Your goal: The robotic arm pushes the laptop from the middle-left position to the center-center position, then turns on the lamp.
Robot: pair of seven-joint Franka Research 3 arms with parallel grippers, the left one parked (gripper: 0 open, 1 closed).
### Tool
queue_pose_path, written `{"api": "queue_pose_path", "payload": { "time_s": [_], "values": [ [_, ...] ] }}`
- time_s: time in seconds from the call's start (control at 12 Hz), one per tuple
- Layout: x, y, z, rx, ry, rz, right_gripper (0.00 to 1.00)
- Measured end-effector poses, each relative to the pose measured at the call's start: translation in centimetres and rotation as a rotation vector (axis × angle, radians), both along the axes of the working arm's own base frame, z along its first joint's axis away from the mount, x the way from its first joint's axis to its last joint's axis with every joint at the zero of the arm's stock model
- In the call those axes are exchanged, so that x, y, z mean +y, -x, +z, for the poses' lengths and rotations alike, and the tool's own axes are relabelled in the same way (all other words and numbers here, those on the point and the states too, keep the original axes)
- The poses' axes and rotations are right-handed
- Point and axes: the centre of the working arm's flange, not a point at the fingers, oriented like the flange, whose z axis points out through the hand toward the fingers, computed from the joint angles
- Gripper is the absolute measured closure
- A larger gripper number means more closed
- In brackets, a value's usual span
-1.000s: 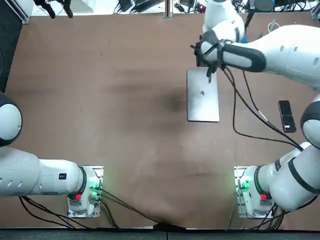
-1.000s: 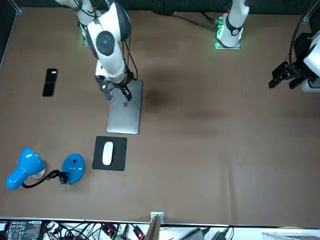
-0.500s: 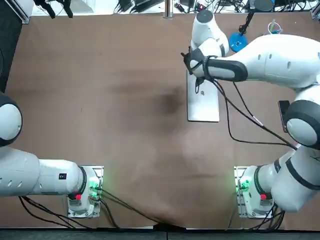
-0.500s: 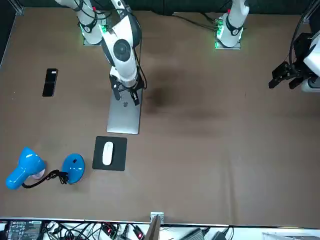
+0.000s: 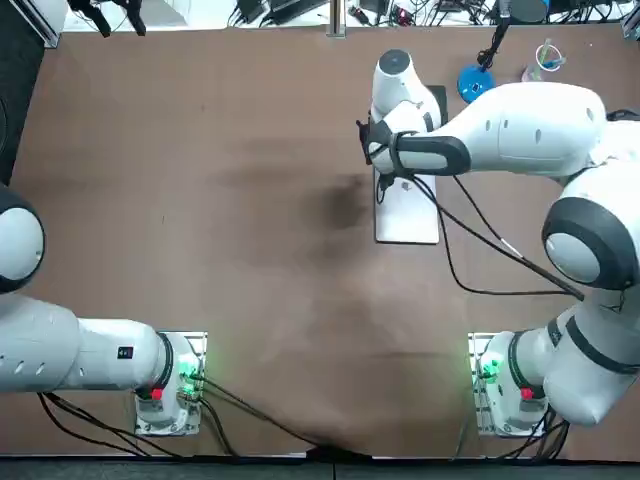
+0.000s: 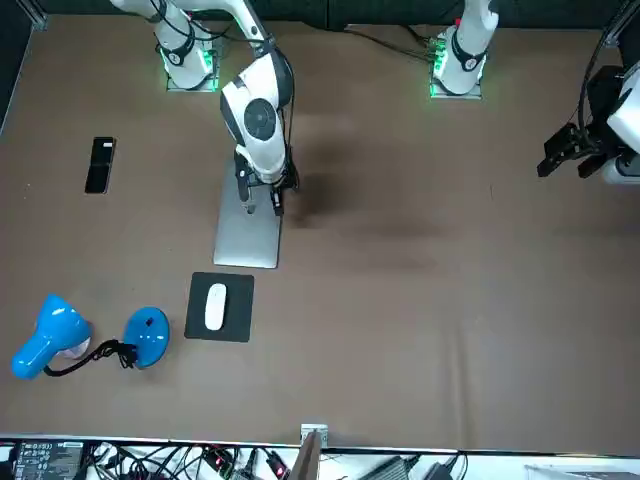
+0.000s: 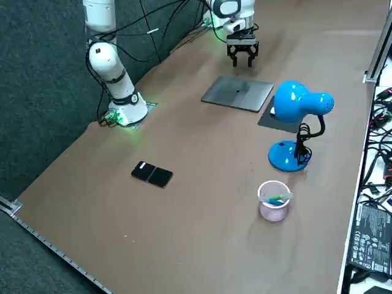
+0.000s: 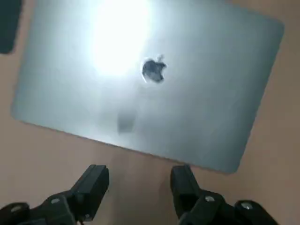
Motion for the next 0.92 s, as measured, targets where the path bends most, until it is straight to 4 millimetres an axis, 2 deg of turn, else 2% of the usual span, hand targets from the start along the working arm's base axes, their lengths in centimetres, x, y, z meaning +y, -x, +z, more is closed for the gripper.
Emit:
{"api": "queue_pose_path", "payload": {
  "time_s": [0.58, 0.92],
  "values": [
    [1.4, 1.7, -3.2, 0.03, -0.021, -0.111, 0.21],
    [1.3, 2.4, -4.5, 0.011, -0.023, -0.188, 0.22]
  ]
}}
